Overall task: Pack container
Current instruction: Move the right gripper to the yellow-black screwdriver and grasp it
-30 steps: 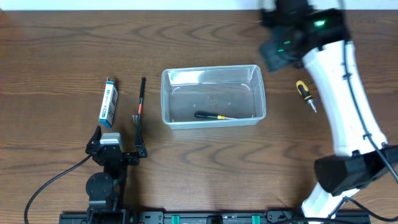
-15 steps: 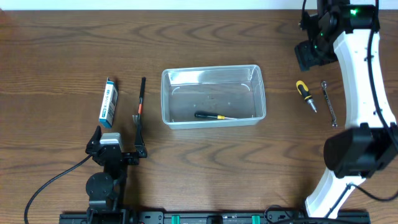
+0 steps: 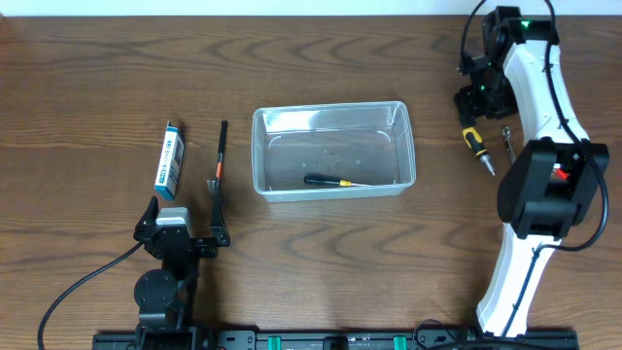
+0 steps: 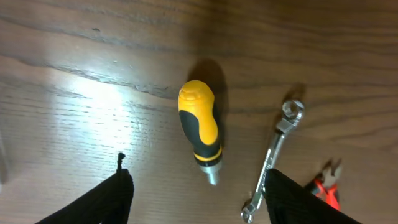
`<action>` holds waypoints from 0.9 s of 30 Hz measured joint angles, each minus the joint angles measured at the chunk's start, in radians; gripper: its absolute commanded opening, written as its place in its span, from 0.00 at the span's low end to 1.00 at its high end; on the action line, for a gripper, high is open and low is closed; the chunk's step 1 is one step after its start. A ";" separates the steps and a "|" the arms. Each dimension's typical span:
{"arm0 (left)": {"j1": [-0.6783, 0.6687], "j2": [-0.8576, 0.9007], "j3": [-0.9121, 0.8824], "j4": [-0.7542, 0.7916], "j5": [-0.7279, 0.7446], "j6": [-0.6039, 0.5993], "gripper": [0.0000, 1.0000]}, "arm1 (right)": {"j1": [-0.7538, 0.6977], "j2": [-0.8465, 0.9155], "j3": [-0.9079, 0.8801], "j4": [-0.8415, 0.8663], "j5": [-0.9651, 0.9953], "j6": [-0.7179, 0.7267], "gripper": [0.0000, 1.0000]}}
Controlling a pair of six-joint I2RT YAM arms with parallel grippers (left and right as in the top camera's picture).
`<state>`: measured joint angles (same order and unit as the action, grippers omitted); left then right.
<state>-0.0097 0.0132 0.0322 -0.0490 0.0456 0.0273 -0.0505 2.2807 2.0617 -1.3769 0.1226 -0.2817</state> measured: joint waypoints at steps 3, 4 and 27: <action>0.000 0.000 0.000 0.000 0.000 0.000 0.98 | -0.001 0.028 0.000 -0.004 -0.002 -0.006 0.65; 0.000 0.000 0.000 0.000 0.000 0.000 0.98 | -0.002 0.037 0.000 -0.006 -0.003 -0.008 0.64; 0.000 0.000 0.000 0.000 0.000 0.000 0.98 | -0.037 0.090 -0.165 0.106 -0.021 -0.044 0.64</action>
<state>-0.0097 0.0132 0.0322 -0.0490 0.0456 0.0273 -0.0879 2.3707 1.8969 -1.2709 0.1013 -0.3260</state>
